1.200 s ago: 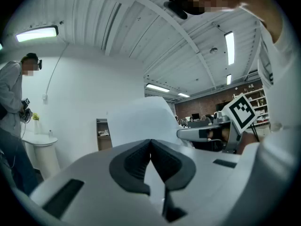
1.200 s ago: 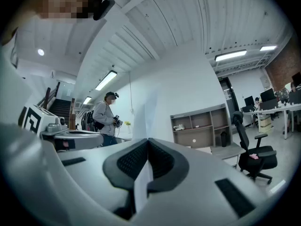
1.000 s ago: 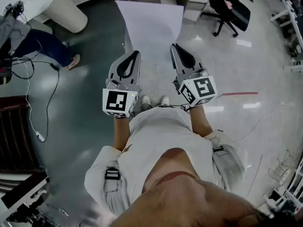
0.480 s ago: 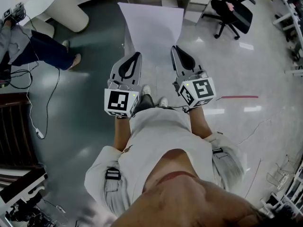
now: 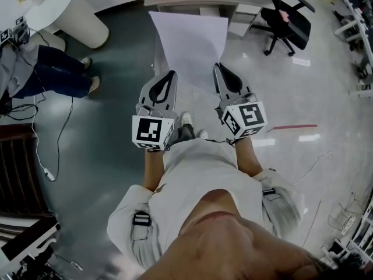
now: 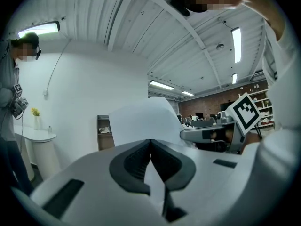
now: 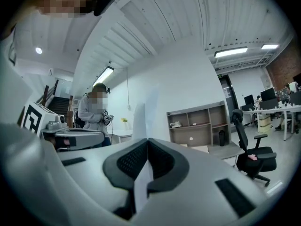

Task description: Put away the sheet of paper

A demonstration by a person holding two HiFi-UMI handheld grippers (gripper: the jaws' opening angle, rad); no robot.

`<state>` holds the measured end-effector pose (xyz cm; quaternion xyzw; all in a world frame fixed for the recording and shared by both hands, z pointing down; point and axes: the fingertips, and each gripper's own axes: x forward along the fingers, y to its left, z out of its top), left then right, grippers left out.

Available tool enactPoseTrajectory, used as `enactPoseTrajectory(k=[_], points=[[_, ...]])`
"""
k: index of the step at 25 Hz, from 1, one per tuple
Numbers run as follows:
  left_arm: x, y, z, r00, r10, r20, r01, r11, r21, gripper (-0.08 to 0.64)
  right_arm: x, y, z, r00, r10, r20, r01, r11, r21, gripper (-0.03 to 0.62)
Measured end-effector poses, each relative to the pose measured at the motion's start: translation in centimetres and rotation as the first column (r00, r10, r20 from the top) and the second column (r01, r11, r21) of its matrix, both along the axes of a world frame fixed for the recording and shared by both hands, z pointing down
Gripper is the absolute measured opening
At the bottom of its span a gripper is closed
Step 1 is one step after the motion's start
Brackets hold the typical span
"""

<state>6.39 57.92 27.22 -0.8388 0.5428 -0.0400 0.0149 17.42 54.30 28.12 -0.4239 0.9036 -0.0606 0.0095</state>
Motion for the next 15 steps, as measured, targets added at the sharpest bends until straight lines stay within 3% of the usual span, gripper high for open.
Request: enactPoseTrajectory(k=[15], points=[[-6.5,-7.9,0.0,0.998,0.067,-0.005,-0.067,0.998,0.001,0.021,-6.4,-7.1,0.1,0.996,0.071,-0.053,-0.071,0.997,-0.006,0.020]])
